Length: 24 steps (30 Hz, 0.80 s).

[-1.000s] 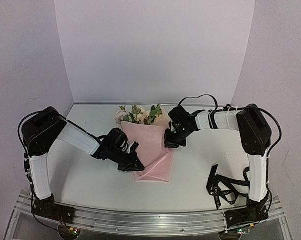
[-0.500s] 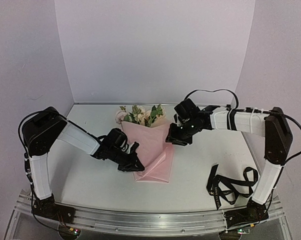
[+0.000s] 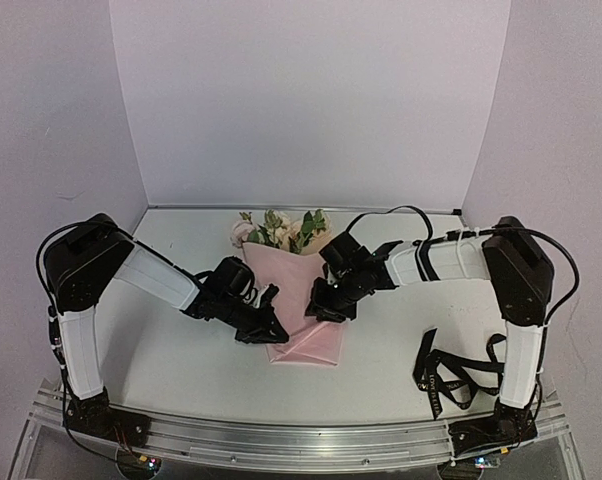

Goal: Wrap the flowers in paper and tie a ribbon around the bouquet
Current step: Press the fold line of the folded wrapping paper.

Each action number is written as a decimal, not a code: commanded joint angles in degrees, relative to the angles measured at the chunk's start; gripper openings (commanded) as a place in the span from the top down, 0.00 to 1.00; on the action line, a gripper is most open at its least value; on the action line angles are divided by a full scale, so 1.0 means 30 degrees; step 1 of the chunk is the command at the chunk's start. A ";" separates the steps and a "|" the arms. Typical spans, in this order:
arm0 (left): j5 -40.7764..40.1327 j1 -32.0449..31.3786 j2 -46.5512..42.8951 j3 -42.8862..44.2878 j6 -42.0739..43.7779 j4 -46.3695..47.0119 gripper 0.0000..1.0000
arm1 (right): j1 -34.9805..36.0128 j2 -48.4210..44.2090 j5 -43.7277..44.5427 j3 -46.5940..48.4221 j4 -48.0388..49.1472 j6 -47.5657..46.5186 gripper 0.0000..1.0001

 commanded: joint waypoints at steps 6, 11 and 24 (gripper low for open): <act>0.0151 -0.0024 -0.0833 -0.0456 0.0260 -0.0848 0.92 | -0.0124 -0.3063 0.1957 -0.2253 0.0494 -0.0203 0.46; 0.0142 -0.0010 -0.0894 -0.0315 0.0337 -0.1001 0.92 | -0.0146 -0.2057 0.1123 -0.1846 0.0704 0.0616 0.42; 0.0082 -0.0023 -0.1188 -0.0314 0.0593 -0.1386 0.92 | 0.0208 -0.2081 0.1528 -0.2680 0.0983 0.1910 0.43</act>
